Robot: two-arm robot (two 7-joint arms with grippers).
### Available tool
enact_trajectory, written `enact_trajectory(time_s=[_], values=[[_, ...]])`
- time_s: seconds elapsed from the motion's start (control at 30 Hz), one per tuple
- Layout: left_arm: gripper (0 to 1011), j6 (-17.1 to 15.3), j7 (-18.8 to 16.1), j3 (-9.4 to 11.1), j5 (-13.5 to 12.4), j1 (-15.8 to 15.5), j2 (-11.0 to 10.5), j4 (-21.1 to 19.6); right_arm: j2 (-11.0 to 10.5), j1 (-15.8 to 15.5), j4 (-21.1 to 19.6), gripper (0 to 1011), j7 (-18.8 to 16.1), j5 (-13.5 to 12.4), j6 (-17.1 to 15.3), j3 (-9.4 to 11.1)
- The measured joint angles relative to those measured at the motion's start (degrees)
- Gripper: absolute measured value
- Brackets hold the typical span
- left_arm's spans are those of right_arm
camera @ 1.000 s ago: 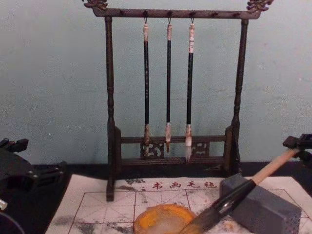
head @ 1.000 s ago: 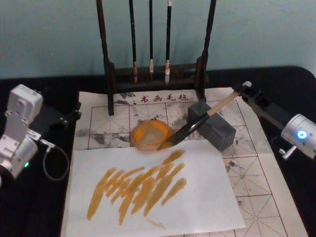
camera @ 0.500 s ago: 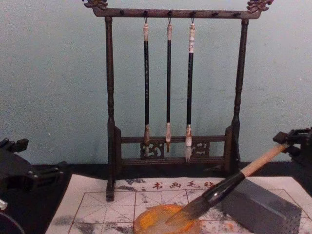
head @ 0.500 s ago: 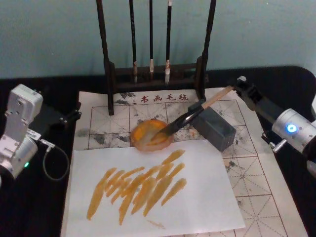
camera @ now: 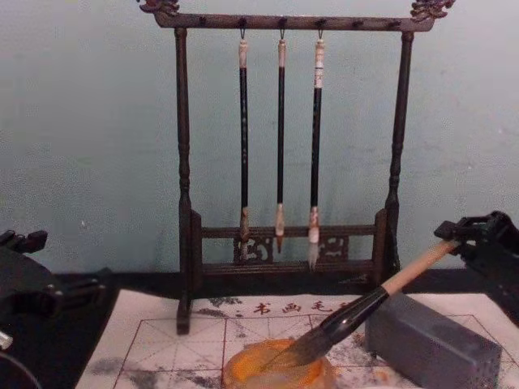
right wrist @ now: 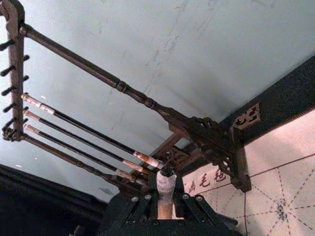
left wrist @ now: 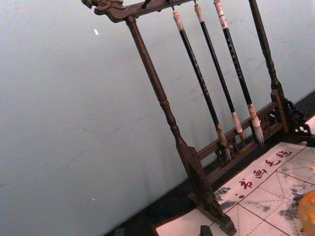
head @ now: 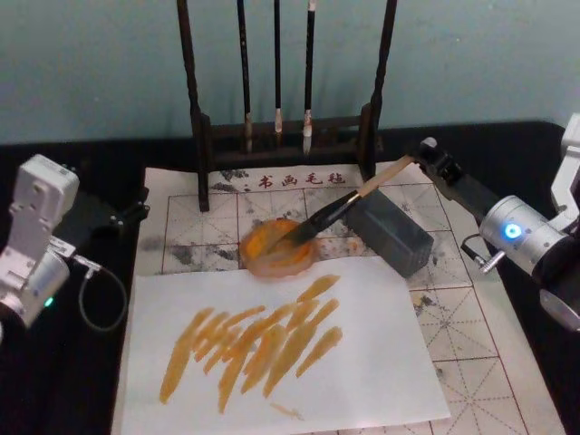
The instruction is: Pick up the brush from the inkstone, write on the paper, then place the brush back to its original position.
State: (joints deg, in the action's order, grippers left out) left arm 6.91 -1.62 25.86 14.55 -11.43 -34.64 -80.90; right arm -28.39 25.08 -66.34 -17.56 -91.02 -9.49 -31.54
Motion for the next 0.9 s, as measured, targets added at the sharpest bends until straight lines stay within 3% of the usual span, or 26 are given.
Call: enact_trajectory(time_s=[0.9], values=[[1001, 0.0, 0.0, 0.0, 0.0, 0.0, 0.0, 0.0, 2.98, -0.54, 0.15, 203, 1.78, 4.0, 1.12, 1.54]])
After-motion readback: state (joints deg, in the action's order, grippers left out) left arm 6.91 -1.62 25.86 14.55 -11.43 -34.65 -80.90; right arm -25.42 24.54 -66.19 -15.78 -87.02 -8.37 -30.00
